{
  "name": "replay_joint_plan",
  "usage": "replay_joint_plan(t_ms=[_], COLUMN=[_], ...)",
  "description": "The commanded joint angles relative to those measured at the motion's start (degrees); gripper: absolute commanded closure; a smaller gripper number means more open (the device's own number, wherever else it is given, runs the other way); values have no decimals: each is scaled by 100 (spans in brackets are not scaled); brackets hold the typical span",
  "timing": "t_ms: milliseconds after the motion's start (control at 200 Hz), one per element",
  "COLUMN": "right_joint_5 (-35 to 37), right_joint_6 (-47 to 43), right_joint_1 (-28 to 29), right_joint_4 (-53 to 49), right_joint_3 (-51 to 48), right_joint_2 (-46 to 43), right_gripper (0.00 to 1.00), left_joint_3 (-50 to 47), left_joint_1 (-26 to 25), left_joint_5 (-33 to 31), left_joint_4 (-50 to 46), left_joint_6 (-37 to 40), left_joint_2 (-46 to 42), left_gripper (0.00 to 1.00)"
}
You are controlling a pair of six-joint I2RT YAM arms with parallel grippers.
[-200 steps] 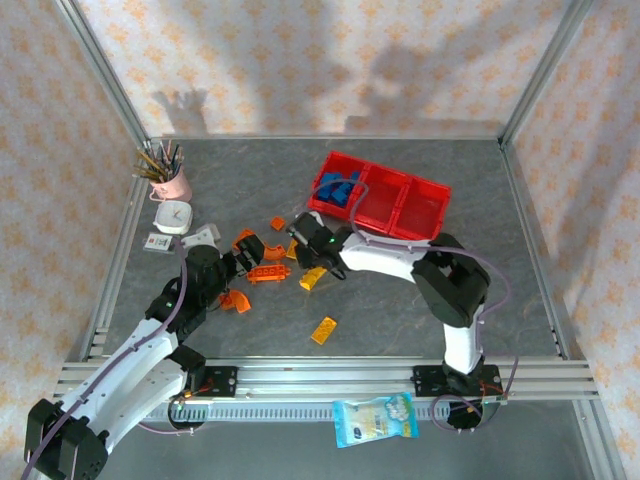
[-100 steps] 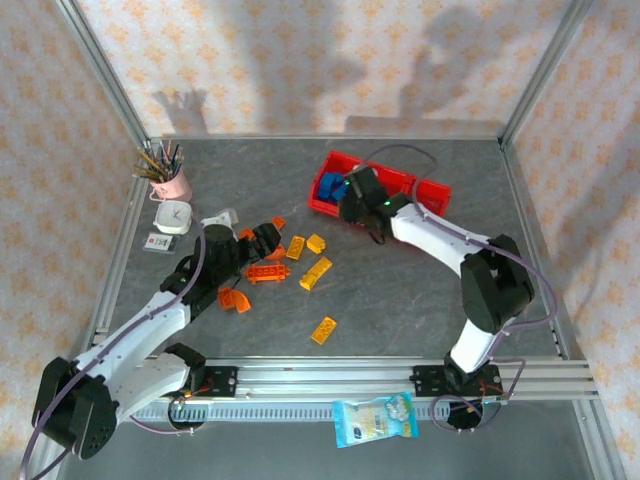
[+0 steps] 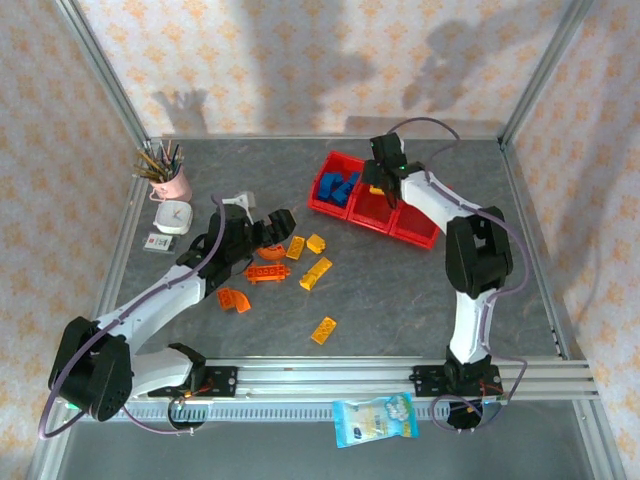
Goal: Sort the legos into containers by color
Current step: Place the lego in the container, then pick up the lego from the center of the table.
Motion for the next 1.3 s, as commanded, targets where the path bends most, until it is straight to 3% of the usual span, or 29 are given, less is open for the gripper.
replay_joint_plan(t_ms=[0, 220, 536, 651, 721, 831, 1046, 1291], right_joint_5=[182, -180, 8, -277, -570, -452, -805, -519], right_joint_6=[-109, -117, 285, 40, -220, -474, -705, -915], right_joint_1=[22, 203, 1405, 1819, 2010, 2281, 2404, 2449], right_joint_4=[-116, -160, -141, -43, 7, -146, 206, 253], right_joint_3=[293, -163, -1449, -1712, -1850, -1872, -2015, -1640], right_joint_2=[-104, -586, -1332, -1402, -1357, -1139, -829, -242], right_gripper=[36, 31, 24, 22, 22, 22, 21, 28], left_joint_3=[233, 202, -354, -619, -764, -948, -1233, -1353], left_joint_1=[48, 48, 49, 52, 55, 53, 51, 54], left_joint_5=[73, -46, -537, -731, -820, -911, -1025, -1087], left_joint_4=[216, 163, -293, -422, -500, -647, -759, -735], left_joint_6=[144, 149, 60, -65, -125, -241, -453, -535], left_joint_2=[55, -117, -1022, -1459, -1687, -2005, -2380, -2450], left_gripper=[1, 1, 1, 1, 1, 1, 1, 1])
